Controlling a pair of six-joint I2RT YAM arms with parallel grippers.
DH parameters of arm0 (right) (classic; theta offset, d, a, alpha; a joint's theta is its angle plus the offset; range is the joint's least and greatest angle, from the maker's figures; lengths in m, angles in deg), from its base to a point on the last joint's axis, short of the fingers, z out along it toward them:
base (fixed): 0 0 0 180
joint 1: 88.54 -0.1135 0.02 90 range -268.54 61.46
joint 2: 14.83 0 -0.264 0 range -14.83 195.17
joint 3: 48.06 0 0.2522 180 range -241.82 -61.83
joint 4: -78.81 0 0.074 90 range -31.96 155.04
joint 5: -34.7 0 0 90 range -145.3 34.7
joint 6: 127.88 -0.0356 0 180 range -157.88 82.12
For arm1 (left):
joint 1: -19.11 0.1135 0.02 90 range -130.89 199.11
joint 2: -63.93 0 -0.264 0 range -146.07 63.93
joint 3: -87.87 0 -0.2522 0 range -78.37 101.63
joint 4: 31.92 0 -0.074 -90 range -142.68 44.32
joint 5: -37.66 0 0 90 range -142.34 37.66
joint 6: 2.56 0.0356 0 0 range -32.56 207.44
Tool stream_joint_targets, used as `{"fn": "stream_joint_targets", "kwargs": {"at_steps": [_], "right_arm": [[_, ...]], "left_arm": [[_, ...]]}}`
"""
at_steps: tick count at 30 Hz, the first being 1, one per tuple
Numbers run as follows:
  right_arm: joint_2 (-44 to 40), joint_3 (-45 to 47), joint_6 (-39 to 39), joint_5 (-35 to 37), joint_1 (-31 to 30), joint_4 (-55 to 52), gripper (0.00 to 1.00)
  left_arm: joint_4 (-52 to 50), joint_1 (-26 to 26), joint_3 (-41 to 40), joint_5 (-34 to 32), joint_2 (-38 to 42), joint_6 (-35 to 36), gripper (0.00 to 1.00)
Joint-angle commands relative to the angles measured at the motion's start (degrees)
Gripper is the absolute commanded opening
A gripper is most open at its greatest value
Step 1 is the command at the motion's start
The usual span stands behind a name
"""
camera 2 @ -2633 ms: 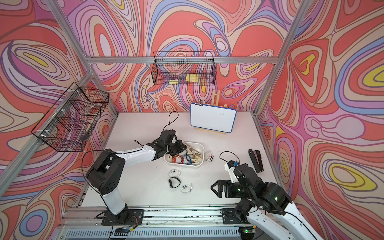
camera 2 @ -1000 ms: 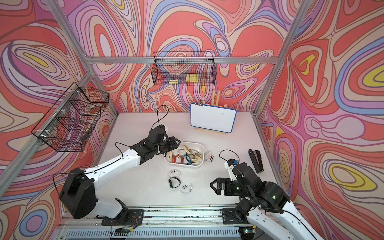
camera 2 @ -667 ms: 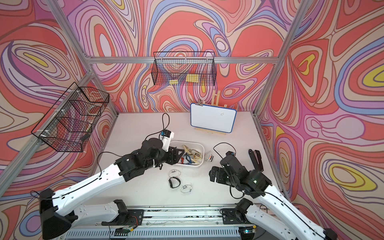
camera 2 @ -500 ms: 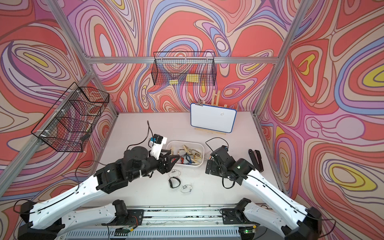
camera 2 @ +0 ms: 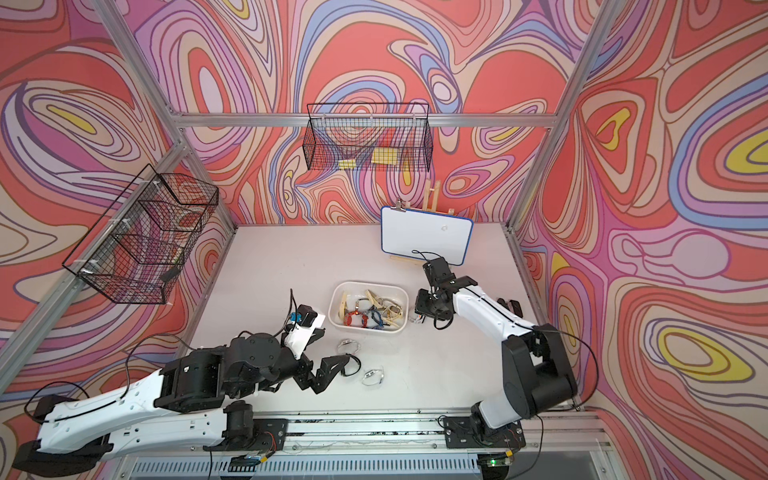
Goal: Put the watch into the storage box
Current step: Pick up the watch at the center of the board.
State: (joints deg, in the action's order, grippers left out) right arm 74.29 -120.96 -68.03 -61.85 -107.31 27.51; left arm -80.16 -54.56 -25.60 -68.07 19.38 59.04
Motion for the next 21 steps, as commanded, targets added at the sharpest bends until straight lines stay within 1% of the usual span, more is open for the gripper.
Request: {"fn": "stream_joint_targets", "kwargs": {"at_steps": [1, 6, 7, 16, 21], "right_arm": [[2.57, -2.22, 3.46, -0.46, 0.22, 1.45, 0.37], [6.63, -4.49, 5.71, 1.72, 0.22, 1.03, 0.25], [7.21, -4.71, 5.99, 2.39, 0.21, 1.10, 0.24], [10.68, -4.83, 7.44, 3.04, 0.22, 3.68, 0.19], [11.29, -5.46, 8.15, 4.08, 0.23, 3.90, 0.18]], "left_arm": [[-1.64, -0.58, -1.15, -1.84, 0.85, -2.00, 0.99], [-1.36, -0.69, -1.88, -1.87, 1.72, -2.73, 1.00], [-1.53, -0.77, -1.81, -1.89, 1.80, -2.82, 0.99], [-1.18, -1.32, -1.86, -0.53, 0.67, -2.32, 0.99], [-1.88, -3.13, -1.33, -2.41, -0.91, -1.82, 0.99]]}}
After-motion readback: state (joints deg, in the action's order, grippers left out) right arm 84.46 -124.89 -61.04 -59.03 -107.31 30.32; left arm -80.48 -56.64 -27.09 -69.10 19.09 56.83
